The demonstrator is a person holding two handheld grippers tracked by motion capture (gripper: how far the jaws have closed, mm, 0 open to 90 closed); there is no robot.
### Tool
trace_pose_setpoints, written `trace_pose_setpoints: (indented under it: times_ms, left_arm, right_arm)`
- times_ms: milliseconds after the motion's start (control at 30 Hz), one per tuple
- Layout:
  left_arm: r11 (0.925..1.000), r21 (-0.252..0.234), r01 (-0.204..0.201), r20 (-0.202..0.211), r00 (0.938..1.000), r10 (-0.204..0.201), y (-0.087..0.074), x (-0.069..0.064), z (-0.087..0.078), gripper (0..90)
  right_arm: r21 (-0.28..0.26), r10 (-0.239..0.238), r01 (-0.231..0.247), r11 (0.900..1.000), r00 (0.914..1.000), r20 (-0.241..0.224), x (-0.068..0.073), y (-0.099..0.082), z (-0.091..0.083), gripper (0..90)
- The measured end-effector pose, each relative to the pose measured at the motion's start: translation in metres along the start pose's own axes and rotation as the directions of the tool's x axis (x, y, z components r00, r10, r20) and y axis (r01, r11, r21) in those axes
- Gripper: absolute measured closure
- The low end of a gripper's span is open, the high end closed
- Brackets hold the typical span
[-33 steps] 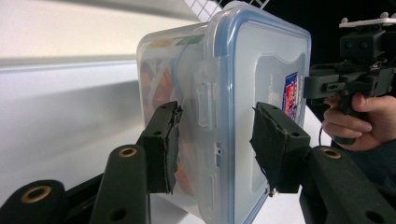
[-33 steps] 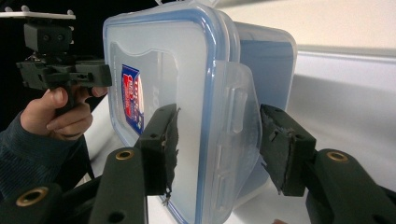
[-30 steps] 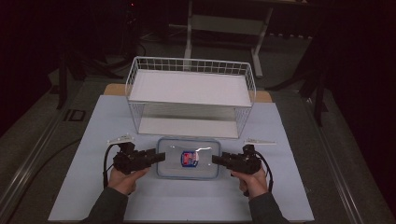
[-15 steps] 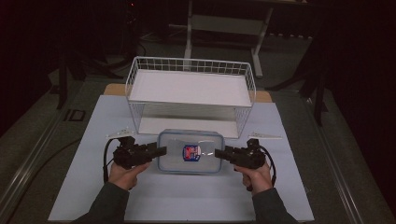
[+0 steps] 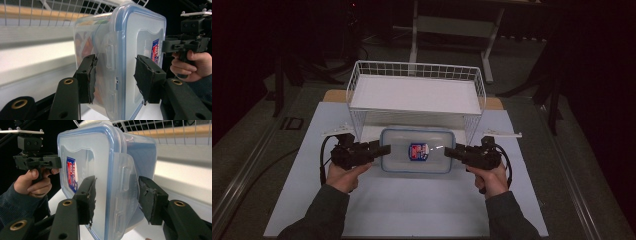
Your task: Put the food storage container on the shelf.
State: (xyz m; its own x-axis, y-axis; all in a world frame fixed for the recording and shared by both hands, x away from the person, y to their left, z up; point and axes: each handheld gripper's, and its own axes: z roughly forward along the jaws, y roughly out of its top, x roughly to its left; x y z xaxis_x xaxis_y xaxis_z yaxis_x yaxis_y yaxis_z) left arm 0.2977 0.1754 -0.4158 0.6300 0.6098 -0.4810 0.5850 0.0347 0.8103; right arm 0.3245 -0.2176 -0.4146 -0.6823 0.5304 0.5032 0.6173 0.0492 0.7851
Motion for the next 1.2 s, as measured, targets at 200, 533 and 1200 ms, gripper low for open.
trace_pose_setpoints:
  times_ms: [200, 533, 1200]
  left_arm:
    - [0.9997, -0.013, -0.022, -0.002, 0.9998, 0.022, 0.013, -0.005, -0.003, 52.2]
    - [0.9992, -0.030, -0.027, -0.004, 0.9996, 0.027, 0.028, -0.009, -0.008, 52.2]
    - [0.9942, -0.089, -0.060, 0.006, 0.9982, 0.060, 0.068, -0.022, -0.014, 52.2]
  right_arm:
    - [-0.015, -0.023, 0.023, 0.9996, 0.9997, 0.000, 0.004, 0.013, -0.003, 49.7]
    - [-0.033, -0.023, 0.022, 0.9992, 0.9996, -0.015, 0.008, 0.025, -0.007, 50.2]
    - [-0.080, -0.063, 0.060, 0.9950, 0.9976, -0.028, 0.021, 0.062, -0.021, 51.2]
